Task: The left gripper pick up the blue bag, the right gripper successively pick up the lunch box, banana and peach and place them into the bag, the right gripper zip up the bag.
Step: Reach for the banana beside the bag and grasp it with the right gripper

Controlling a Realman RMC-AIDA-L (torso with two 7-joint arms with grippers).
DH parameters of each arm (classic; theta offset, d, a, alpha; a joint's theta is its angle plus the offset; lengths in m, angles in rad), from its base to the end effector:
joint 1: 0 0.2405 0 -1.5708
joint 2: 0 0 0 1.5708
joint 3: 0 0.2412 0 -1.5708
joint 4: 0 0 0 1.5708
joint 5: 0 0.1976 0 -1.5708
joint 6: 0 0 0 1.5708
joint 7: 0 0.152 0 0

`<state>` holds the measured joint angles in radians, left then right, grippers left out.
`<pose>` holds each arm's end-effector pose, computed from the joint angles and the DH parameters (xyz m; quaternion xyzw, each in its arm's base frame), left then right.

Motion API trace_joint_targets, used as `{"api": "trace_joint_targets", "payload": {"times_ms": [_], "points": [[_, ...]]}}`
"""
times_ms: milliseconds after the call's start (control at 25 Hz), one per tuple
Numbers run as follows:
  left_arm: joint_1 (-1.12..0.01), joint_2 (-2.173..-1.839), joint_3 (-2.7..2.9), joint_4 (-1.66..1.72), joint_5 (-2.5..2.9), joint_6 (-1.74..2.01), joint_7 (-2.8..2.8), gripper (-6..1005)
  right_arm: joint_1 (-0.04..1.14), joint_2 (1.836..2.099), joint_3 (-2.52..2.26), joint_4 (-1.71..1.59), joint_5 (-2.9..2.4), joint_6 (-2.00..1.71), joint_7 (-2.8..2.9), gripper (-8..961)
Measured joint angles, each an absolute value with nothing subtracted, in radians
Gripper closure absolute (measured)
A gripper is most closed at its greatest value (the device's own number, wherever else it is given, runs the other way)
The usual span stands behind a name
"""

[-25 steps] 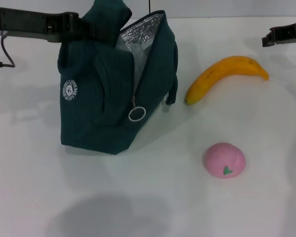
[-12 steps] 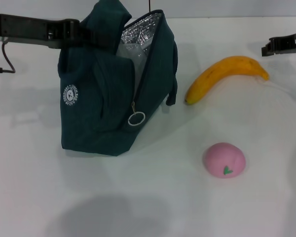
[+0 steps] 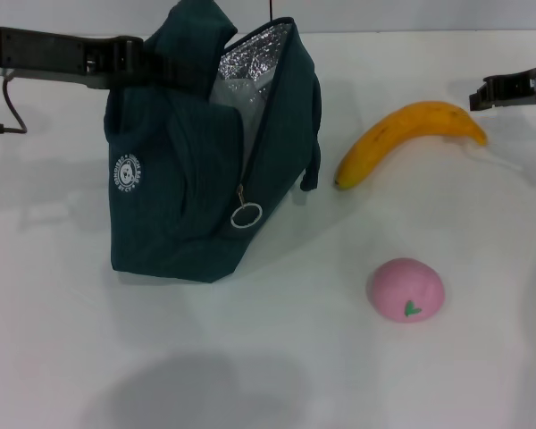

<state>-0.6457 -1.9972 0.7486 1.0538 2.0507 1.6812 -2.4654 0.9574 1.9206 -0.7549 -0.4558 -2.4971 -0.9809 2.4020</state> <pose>-0.1747 0.3592 0.0775 -0.8473 -0.4838 -0.2073 0.0711 0.2221 0.4514 0.0299 -0.8108 0.5091 0.0492 0.2844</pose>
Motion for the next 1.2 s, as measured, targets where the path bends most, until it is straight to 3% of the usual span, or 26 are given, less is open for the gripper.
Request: {"api": "trace_joint_targets", "payload": {"times_ms": [560,760,1000,1200], "points": [[-0.644,-1.994,0.743,1.054,2.048,1.681,-2.461,964,0.937,1.913,-0.756,-0.475,-2.440,-1.061,2.390,946],[-0.644,-1.994,0.742,1.054,2.044,1.681,-2.459,964,0.906,1.922,-0.779,-0.561,-2.431,-1.087,2.369,936],[-0.644,-1.991,0.741,1.054,2.043,1.682,-2.461,964,0.916,1.880,-0.795,-0.601,-2.433,-1.196,2.376,924],[-0.645,-1.990,0.741,1.055,2.043,1.698,-2.460,964,0.924,1.846,-0.814,-0.630,-2.443,-1.255,2.404,752]]}}
